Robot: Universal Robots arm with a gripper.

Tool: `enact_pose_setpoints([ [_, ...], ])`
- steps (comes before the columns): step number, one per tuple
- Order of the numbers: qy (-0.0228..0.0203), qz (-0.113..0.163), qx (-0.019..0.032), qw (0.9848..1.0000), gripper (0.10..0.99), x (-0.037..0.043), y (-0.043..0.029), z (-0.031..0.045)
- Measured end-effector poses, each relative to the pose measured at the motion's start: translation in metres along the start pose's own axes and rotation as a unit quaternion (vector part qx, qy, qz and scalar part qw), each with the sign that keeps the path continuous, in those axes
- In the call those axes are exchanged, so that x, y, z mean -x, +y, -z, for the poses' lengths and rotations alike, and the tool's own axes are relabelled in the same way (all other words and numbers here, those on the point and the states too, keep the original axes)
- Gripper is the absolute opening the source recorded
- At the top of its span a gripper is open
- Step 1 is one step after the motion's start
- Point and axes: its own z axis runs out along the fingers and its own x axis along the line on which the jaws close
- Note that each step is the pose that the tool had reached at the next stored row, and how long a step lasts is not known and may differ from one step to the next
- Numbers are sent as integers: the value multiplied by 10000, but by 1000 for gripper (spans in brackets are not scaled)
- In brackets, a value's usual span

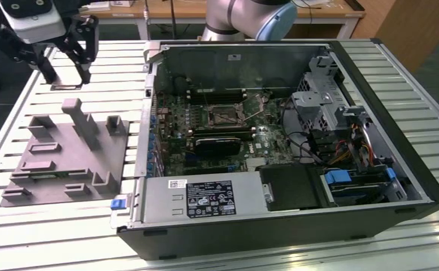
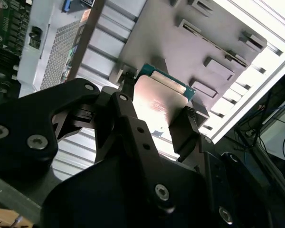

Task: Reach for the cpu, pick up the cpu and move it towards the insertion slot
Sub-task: 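Pick up the cpu and move it towards the insertion slot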

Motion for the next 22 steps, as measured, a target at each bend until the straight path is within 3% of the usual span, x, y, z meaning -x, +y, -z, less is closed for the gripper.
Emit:
enact_pose_setpoints([
  [22,94,-3,-4,10000,541,905,30,9],
])
